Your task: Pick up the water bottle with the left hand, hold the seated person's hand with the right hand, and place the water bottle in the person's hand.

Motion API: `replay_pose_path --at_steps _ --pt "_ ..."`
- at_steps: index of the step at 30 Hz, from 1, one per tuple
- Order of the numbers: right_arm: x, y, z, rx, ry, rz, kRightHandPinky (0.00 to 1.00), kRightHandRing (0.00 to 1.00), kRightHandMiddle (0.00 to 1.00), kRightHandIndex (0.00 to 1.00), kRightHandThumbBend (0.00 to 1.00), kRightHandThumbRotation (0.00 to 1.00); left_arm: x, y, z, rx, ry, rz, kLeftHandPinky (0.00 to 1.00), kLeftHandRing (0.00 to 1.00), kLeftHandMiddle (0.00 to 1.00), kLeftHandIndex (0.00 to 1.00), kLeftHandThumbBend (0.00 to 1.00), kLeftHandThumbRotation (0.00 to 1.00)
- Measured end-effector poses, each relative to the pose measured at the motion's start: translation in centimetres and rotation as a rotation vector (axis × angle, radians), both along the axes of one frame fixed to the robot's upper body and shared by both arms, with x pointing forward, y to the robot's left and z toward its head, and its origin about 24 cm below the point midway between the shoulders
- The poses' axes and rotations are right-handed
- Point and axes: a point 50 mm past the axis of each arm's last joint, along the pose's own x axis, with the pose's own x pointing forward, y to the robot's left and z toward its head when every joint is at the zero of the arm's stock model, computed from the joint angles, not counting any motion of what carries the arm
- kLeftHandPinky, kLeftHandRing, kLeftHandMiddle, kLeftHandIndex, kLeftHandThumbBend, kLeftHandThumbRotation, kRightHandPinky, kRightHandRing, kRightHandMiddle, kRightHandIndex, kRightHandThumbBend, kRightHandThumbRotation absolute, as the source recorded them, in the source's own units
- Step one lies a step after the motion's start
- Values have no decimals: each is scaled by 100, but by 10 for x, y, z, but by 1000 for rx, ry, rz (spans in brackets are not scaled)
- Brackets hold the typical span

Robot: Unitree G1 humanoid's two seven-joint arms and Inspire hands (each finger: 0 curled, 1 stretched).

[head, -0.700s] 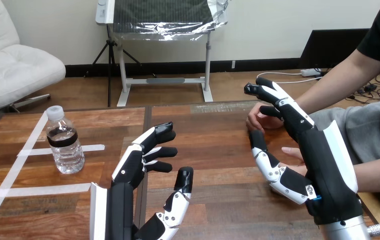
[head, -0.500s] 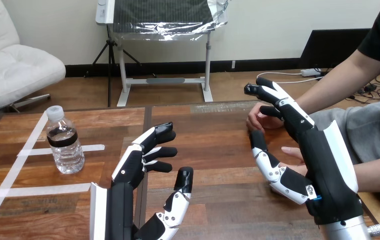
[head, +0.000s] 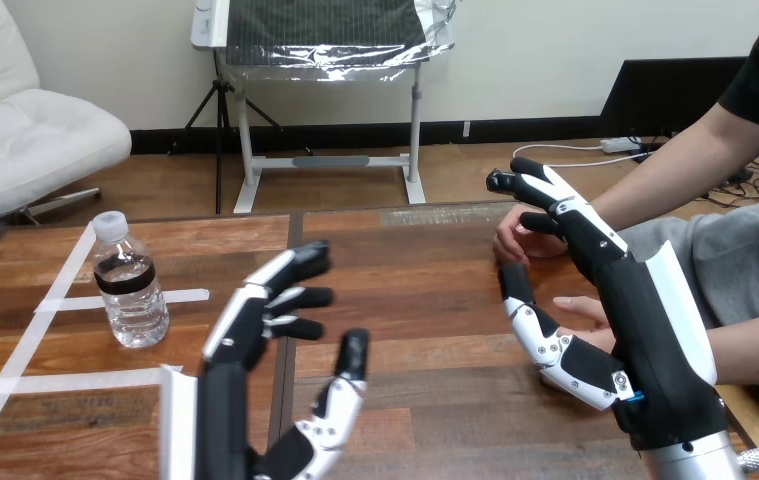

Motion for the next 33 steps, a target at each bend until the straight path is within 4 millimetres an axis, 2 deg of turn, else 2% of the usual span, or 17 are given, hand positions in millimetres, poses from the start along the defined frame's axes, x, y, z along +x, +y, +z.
replay_pose_path --at_steps 6,7,12,27,33 --pt "0 0 0 -5 0 1 83 89 93 82 12 0 2 10 2 62 -36 74 64 71 76 75 39 16" --pt "0 0 0 -5 0 1 83 89 93 82 12 0 2 12 2 71 -43 88 63 70 75 74 42 12" --pt "0 0 0 -7 0 1 83 89 93 82 12 0 6 22 5 143 -92 195 62 69 73 72 48 6" --pt "0 0 0 -7 1 2 83 89 92 82 12 0 21 50 10 283 -119 442 73 80 82 81 58 2" --pt "0 0 0 -7 1 2 83 88 92 82 12 0 29 61 12 302 -110 499 78 83 85 85 60 7"
